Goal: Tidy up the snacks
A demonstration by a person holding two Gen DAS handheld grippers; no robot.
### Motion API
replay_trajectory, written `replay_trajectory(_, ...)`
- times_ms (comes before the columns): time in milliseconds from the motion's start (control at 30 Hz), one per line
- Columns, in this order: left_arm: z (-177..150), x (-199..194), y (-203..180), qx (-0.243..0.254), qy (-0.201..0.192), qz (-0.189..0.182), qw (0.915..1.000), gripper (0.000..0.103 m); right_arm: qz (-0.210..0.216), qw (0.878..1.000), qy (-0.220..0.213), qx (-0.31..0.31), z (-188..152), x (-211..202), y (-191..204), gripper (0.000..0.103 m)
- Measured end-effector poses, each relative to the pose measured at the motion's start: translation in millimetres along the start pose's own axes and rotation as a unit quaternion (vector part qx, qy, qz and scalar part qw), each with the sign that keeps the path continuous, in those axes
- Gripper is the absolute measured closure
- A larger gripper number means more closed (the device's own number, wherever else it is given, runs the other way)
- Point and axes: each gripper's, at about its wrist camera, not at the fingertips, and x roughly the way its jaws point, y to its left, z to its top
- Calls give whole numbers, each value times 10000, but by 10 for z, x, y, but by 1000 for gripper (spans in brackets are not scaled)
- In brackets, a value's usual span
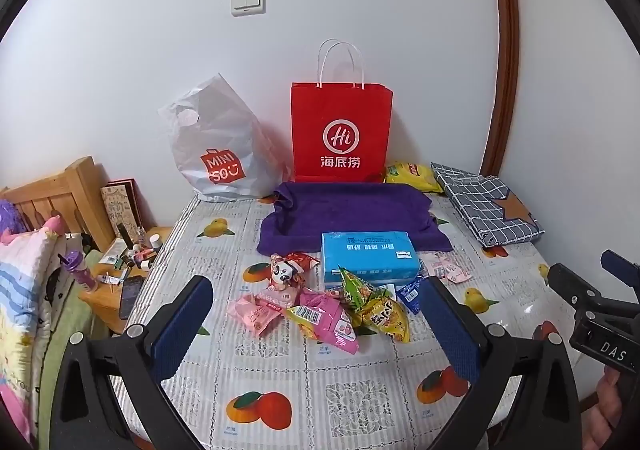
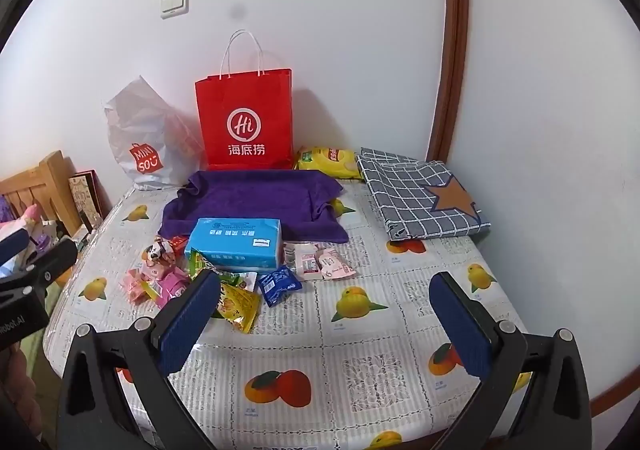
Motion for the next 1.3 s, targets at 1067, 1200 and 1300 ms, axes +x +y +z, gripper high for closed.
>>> replay_trajectory(1067, -6, -65, 33, -80, -43, 31, 10000, 0, 24, 9997, -34, 221, -49, -37, -98, 0)
replay_trajectory(1200, -10, -62, 25, -91, -35, 32, 9999, 0, 17, 9997, -41, 220, -53, -45, -86, 0)
replay_trajectory(1300, -8, -68, 28, -108, -23, 28, 9999, 0, 17, 9997, -42, 221, -52, -46, -83, 0)
